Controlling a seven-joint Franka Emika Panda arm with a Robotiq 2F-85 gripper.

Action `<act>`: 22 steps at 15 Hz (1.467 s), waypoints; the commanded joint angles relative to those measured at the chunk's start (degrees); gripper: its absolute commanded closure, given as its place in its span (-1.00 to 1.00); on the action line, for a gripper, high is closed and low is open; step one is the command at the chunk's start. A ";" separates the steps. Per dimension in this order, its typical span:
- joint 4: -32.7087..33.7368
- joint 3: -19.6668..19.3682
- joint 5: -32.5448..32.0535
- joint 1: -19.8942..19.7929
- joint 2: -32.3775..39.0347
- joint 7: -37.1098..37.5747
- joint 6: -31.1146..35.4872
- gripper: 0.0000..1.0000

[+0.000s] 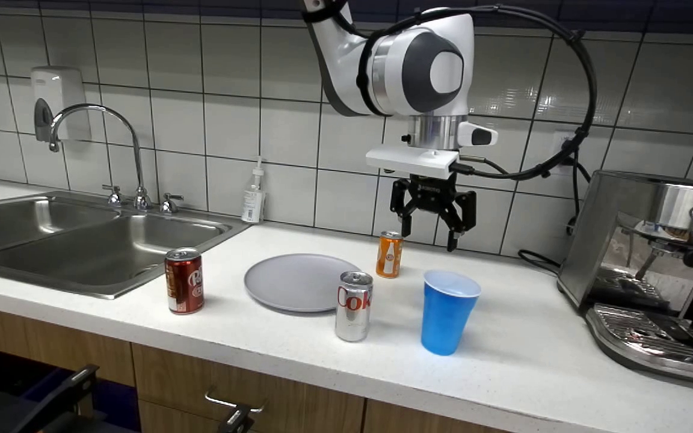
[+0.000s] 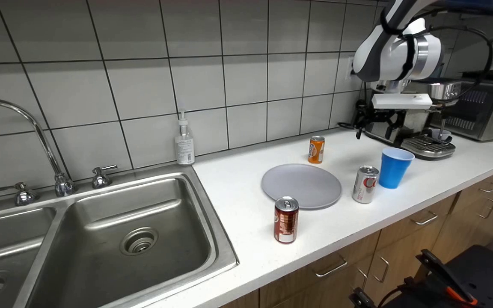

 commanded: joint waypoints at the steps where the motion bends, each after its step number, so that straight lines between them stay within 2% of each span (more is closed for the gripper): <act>1: -4.62 -1.23 -2.34 0.30 -3.56 1.62 2.07 -1.00; 9: -6.89 -2.17 -4.25 0.93 -2.55 4.60 3.76 -1.00; 22: -4.33 -2.81 -5.69 2.68 2.31 11.93 4.18 -1.00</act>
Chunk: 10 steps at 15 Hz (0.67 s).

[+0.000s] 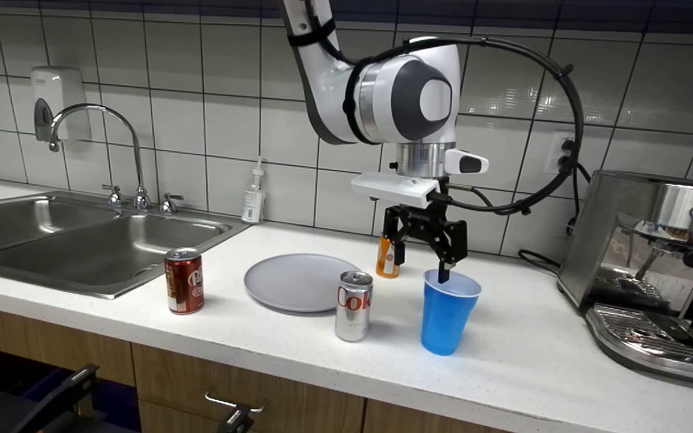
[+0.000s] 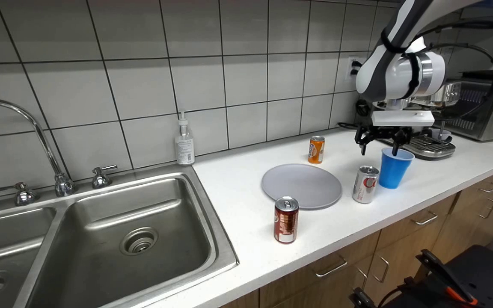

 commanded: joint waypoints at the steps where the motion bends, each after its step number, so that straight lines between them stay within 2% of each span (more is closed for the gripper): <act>1: 1.45 -1.05 -1.30 1.11 1.43 2.67 0.30 -0.50; 2: 1.62 -1.13 -1.26 1.21 1.69 2.93 0.28 -0.47; 10: 2.88 -1.69 -1.20 1.37 2.74 3.58 0.23 0.77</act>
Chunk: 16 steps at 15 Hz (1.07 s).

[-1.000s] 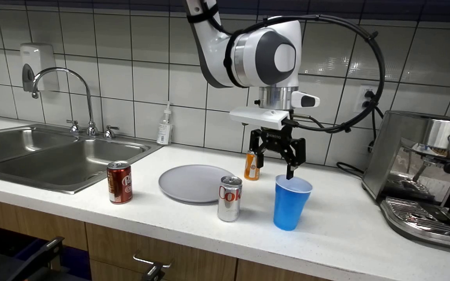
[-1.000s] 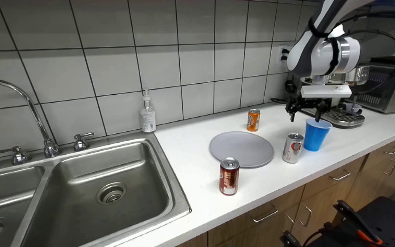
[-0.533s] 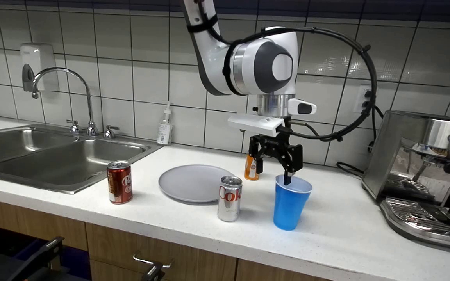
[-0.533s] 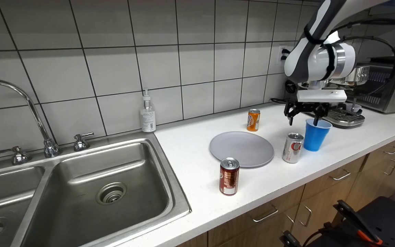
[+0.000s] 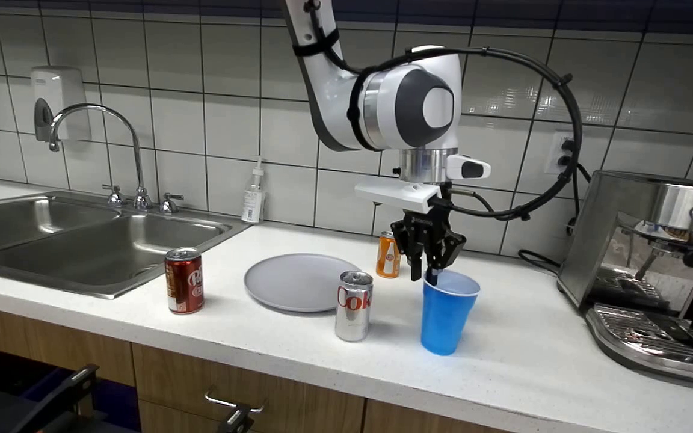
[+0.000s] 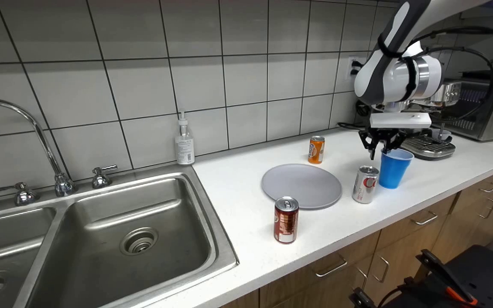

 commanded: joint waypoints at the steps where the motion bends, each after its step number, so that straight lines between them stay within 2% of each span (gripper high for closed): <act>1: 1.30 -0.99 -1.23 0.92 0.73 2.20 0.05 0.94; 3: 1.48 -1.06 -1.35 1.04 0.80 2.41 0.03 1.00; 8: 1.51 -1.11 -1.91 1.90 -0.05 2.90 0.90 0.98; 16: 1.33 -0.85 -4.43 6.13 -1.20 5.15 3.82 0.98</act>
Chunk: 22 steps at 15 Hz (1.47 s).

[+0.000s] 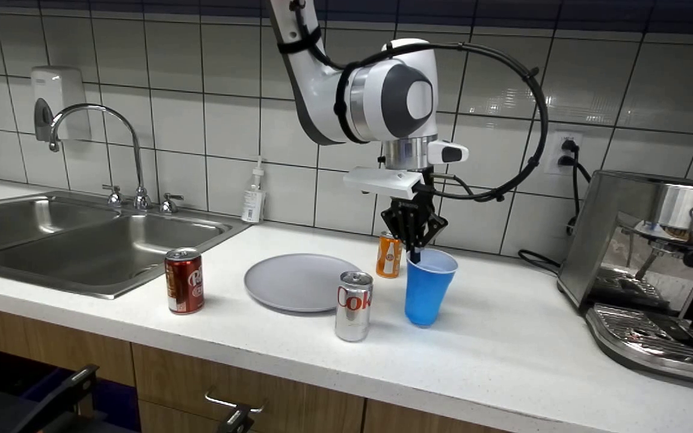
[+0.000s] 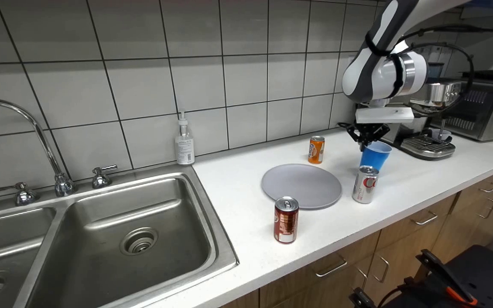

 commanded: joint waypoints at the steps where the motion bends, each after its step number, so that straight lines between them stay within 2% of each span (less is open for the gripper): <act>1: -0.21 -0.39 -2.38 2.60 -1.22 2.76 1.23 0.98; 13: -1.13 1.69 -4.33 9.08 -2.30 2.61 3.10 0.98; 22: -3.01 6.16 -5.17 12.56 -3.50 1.57 3.15 0.98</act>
